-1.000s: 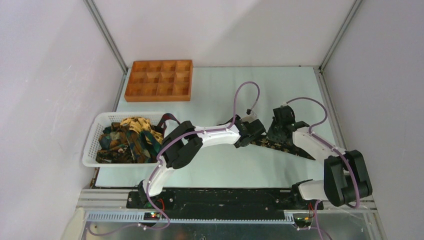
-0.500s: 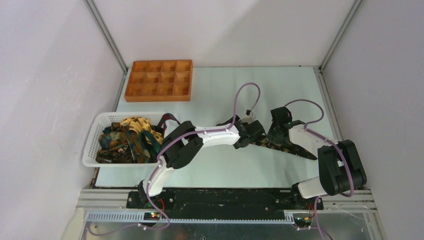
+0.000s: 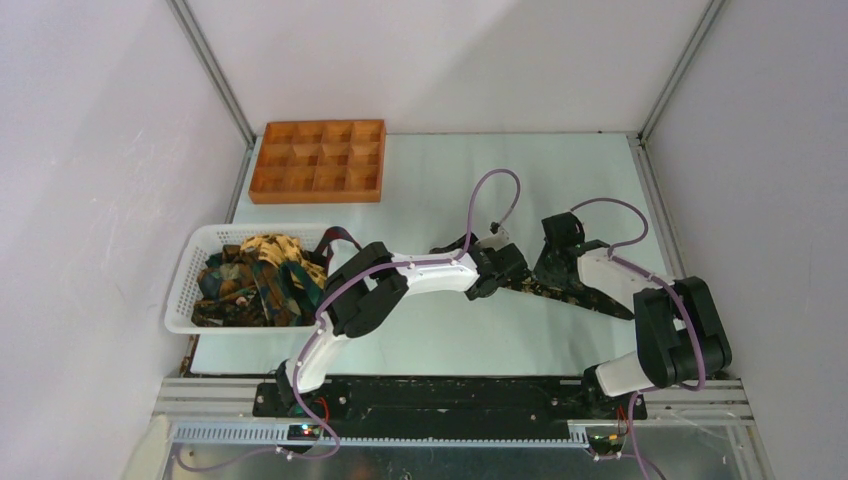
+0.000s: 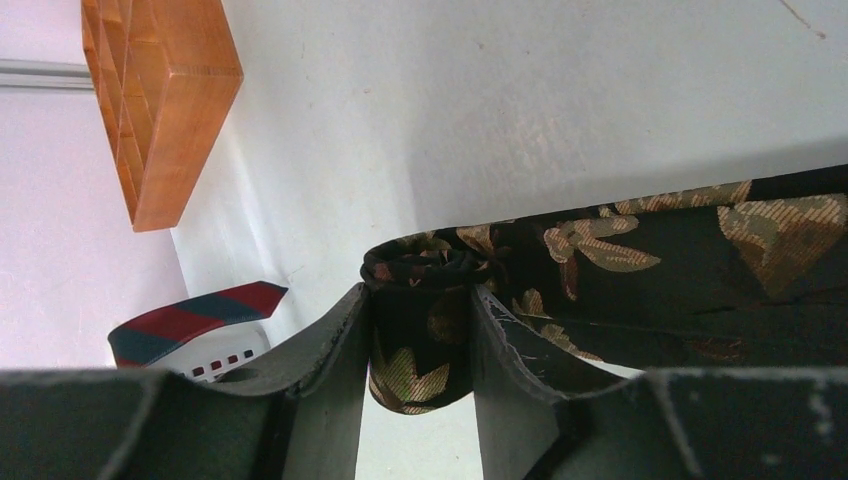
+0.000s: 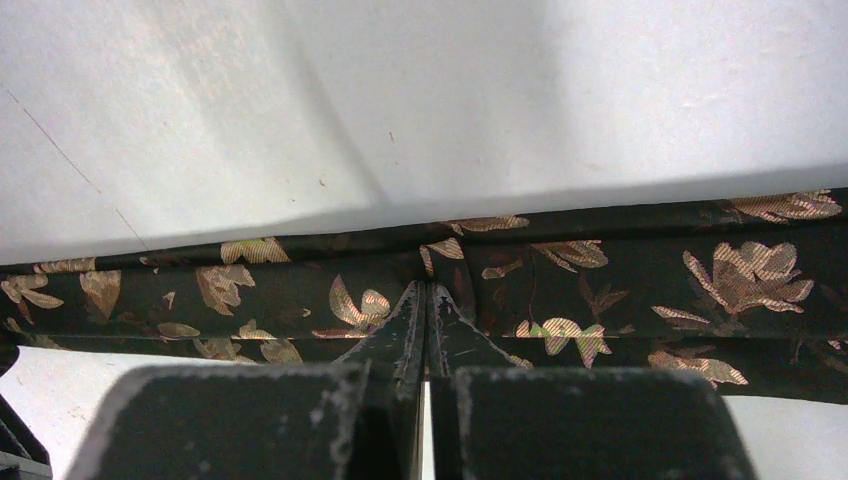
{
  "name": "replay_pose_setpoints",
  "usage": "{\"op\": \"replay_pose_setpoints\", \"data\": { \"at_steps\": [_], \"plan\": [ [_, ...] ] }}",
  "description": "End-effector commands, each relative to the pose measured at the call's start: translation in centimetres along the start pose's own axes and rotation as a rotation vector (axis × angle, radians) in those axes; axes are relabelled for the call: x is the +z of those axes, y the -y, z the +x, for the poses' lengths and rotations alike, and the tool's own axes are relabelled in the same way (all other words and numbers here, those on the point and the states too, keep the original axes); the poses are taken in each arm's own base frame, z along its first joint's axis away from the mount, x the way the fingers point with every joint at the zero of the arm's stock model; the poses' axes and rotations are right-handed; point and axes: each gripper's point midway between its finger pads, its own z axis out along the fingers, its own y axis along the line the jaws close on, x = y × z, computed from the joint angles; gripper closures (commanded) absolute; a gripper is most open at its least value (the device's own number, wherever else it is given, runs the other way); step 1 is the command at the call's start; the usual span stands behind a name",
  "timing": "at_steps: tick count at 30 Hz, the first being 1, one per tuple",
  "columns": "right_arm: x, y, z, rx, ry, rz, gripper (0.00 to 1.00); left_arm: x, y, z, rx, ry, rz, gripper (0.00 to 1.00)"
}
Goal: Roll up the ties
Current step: Roll the tie at the center of the board.
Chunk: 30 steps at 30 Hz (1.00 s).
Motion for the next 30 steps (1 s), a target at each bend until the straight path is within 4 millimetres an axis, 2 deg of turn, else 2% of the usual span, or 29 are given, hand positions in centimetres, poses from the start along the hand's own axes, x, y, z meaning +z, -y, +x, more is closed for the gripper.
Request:
{"op": "replay_pose_setpoints", "data": {
  "at_steps": [1, 13, 24, 30],
  "plan": [
    [0.5, 0.9, 0.1, 0.01, -0.006, 0.046, 1.0, -0.2, 0.4, -0.4, -0.04, -0.009, 0.053, 0.56],
    [0.6, 0.5, 0.3, 0.008, -0.016, 0.025, 1.0, -1.0, 2.1, -0.6, -0.075, -0.019, 0.158, 0.43],
    [0.7, 0.6, 0.4, 0.006, -0.019, 0.031, 1.0, -2.2, 3.1, -2.1, -0.135, -0.005, 0.262, 0.42],
    [0.7, 0.6, 0.4, 0.005, -0.021, 0.027, 1.0, -2.7, 3.9, -2.3, -0.158, -0.01, 0.315, 0.41]
  ]
}}
